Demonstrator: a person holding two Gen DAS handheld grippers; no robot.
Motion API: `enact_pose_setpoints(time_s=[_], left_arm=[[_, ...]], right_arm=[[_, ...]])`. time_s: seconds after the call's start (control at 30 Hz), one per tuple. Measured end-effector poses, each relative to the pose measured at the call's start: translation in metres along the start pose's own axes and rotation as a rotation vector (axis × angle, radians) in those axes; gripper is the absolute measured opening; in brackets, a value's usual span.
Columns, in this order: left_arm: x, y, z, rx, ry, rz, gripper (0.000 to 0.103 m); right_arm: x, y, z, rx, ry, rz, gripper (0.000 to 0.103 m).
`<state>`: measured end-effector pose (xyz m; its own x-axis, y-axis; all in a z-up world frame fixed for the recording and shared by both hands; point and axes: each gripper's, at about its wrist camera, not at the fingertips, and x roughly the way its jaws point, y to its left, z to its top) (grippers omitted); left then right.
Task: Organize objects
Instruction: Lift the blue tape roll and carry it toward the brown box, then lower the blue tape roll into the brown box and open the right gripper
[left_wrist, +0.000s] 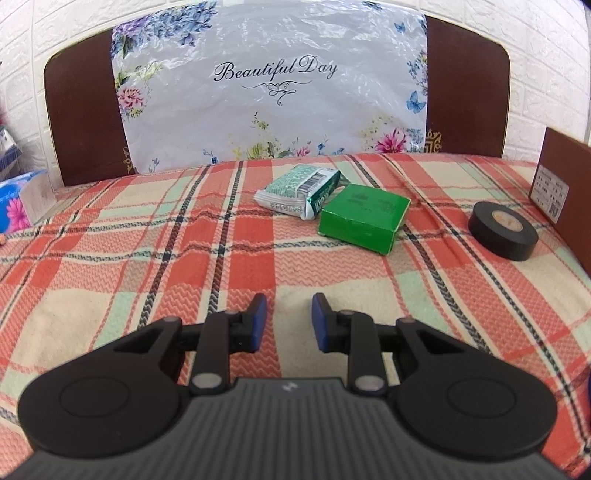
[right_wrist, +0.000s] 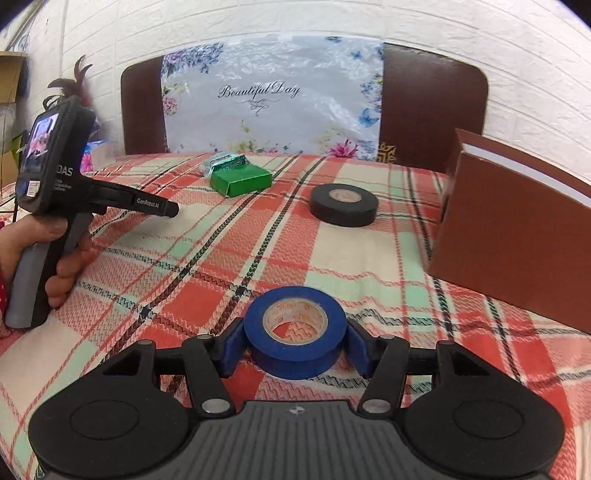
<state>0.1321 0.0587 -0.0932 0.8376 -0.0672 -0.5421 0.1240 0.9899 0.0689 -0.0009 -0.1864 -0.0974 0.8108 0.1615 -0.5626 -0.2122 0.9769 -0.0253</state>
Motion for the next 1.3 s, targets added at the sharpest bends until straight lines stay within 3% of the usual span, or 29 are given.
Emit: enact_pose_setpoints(time_s=[0.1,0.13,0.27,0.37,0.43,0.57,0.7,0.83,1.03,1.17,1.3], left_arm=[[-0.01,-0.015,0.003,0.064,0.045,0.06,0.029],[-0.017,-0.018,0.003,0.049,0.068,0.041,0.029],[-0.054,-0.035,0.0,-0.051,0.159,-0.205,0.029],[-0.072,-0.067,0.006,-0.055,0.24,-0.413,0.029],[-0.079,-0.091,0.01,-0.018,0.272,-0.493,0.029],[-0.073,-0.126,0.003,0.055,0.346,-0.493,0.024],[-0.061,-0.129,-0.001,0.06,0.369,-0.472,0.021],[-0.079,-0.14,0.025,0.1,0.295,-0.473,0.02],[-0.102,-0.191,0.088,0.183,0.114,-0.54,0.02],[-0.089,-0.232,0.118,0.218,0.052,-0.574,0.02],[-0.065,-0.263,0.13,0.228,0.057,-0.592,0.02]], right_arm=[[-0.003,-0.001,-0.001,0.01,0.002,0.007,0.063],[-0.005,-0.001,-0.004,0.013,0.001,0.011,0.064],[-0.01,-0.002,-0.011,0.016,-0.019,0.023,0.064],[-0.01,-0.005,-0.011,0.023,-0.021,0.033,0.064],[-0.01,-0.006,-0.01,0.032,-0.021,0.037,0.062],[-0.01,-0.01,-0.007,0.046,-0.026,0.033,0.059],[-0.003,-0.012,-0.004,0.03,-0.021,0.049,0.057],[-0.019,-0.022,-0.001,0.061,-0.128,0.034,0.056],[-0.051,-0.058,0.027,0.035,-0.351,-0.146,0.057],[-0.051,-0.099,0.047,0.063,-0.399,-0.222,0.057],[-0.04,-0.135,0.055,0.12,-0.392,-0.257,0.057]])
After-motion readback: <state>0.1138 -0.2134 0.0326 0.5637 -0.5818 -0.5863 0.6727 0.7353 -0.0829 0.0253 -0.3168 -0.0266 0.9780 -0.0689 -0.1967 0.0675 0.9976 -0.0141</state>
